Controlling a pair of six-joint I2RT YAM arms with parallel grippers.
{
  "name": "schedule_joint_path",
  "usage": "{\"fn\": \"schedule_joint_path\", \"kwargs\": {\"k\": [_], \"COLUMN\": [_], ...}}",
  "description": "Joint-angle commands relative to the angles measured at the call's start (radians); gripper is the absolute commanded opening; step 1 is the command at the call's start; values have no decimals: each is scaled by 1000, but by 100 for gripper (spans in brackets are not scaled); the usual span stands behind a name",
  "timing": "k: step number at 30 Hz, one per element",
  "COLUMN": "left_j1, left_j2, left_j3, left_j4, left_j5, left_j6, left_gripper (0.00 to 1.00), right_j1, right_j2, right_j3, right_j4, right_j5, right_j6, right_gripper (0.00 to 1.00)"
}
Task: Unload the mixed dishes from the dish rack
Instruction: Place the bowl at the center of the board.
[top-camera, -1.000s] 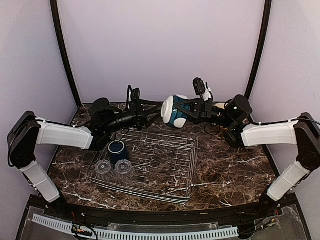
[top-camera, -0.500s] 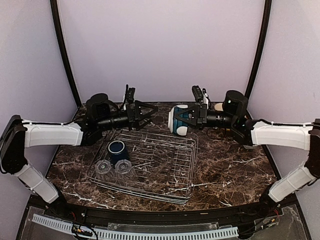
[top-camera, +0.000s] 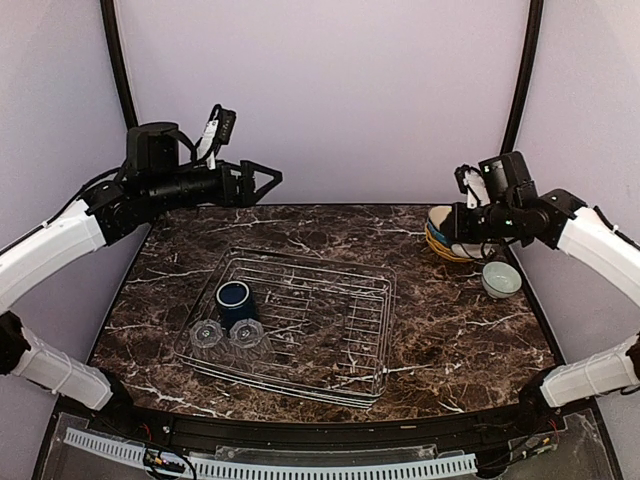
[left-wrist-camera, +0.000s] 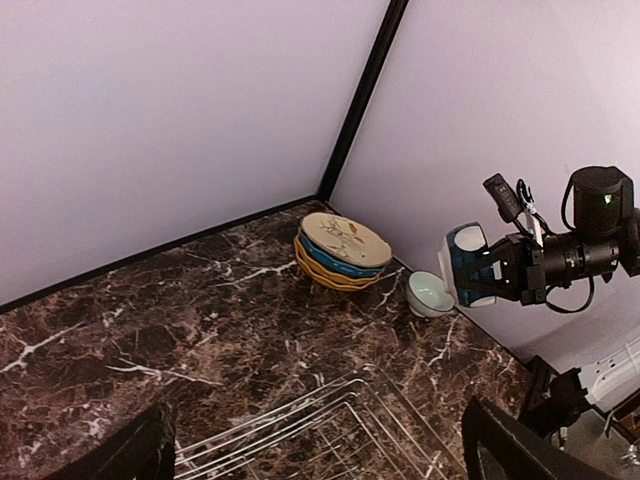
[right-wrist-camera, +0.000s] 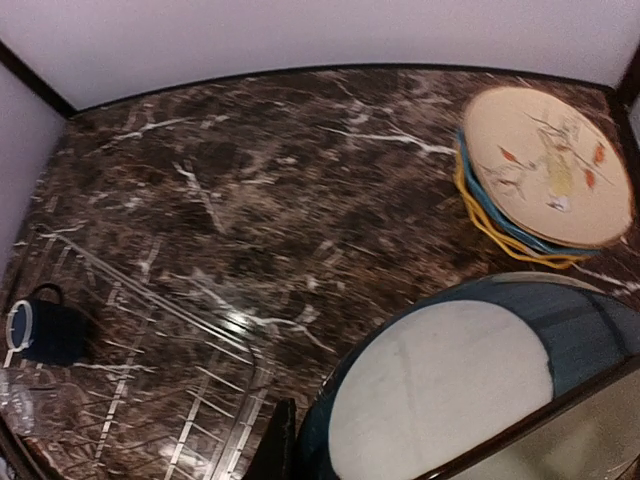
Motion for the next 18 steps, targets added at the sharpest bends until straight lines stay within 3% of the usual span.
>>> {"fn": "schedule_joint_path", "kwargs": {"k": [1, 7, 18], "left_j1": [7, 7, 7], "left_j2": [-90, -179, -195], "left_j3": [-93, -192, -210], "left_j4": [-76, -24, -23], "left_j5": [-189, -291, -265], "left_j6": [163, 213, 215], "left_gripper": [99, 99, 99], "right_j1": [-149, -312, -417], "right_j2": [55, 202, 437], "right_j3": [33, 72, 173], "right_j4": [-261, -340, -344], "right_j5": [218, 266, 261], "right_j6": [-108, -171, -254], "right_gripper": [0, 0, 0]}}
